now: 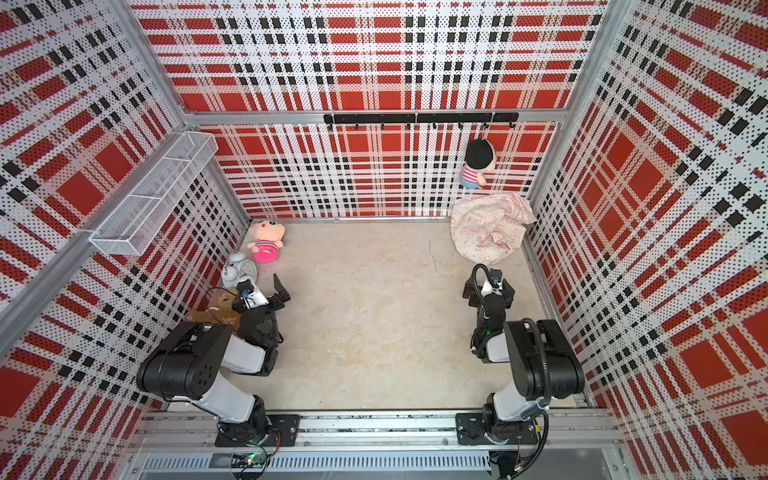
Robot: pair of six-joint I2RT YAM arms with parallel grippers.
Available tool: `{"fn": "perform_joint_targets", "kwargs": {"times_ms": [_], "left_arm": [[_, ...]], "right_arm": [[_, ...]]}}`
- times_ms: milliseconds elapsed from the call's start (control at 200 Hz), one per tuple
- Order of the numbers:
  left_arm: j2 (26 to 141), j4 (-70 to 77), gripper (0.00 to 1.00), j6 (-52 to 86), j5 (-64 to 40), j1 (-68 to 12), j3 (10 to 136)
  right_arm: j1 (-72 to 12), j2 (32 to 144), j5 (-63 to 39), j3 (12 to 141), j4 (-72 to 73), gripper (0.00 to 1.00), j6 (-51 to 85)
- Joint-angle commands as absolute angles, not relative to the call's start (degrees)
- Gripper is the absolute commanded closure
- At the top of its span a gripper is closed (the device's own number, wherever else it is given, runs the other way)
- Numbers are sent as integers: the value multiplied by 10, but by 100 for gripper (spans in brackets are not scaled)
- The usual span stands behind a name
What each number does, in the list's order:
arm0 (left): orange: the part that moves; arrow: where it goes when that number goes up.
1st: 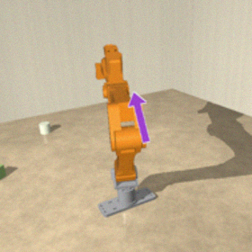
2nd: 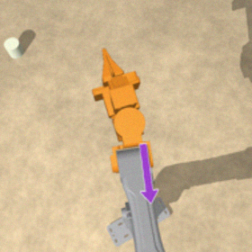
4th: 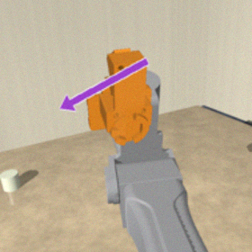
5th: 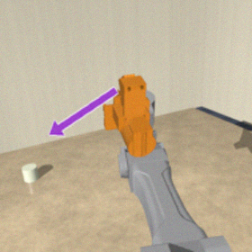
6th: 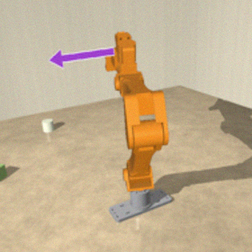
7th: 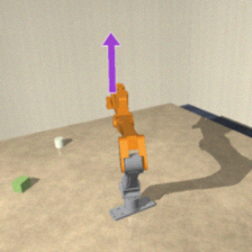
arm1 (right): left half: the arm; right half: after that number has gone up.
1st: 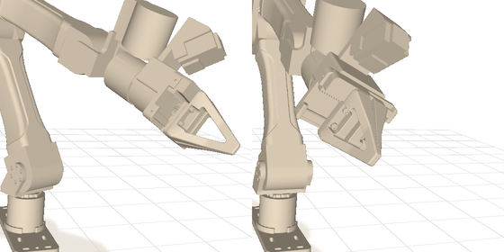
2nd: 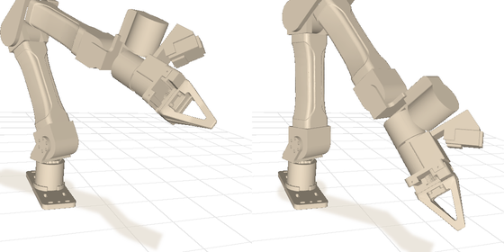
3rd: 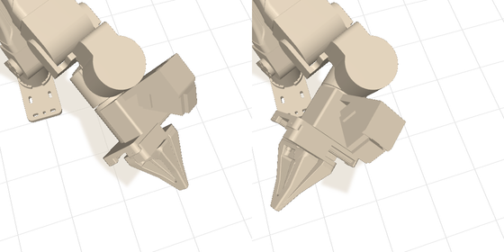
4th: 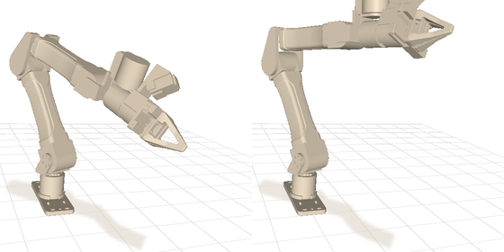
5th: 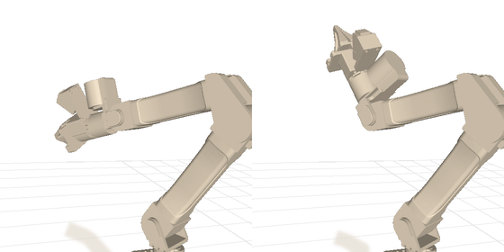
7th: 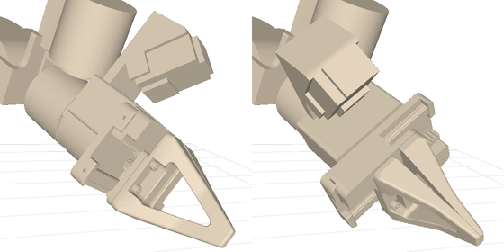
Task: Unzip the jacket
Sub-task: Move the jacket to the center of the board.
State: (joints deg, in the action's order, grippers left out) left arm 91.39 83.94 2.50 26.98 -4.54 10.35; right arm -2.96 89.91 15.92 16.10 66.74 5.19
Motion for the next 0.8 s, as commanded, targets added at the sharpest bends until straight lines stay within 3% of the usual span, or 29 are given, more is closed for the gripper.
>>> {"fn": "perform_joint_targets", "kwargs": {"times_ms": [0,797], "left_arm": [[909,839,2,22,265,-43,108],[908,822,2,27,226,-30,114]], "right_arm": [[-34,901,163,160,680,0,45],[-33,901,156,161,676,0,48]]}}
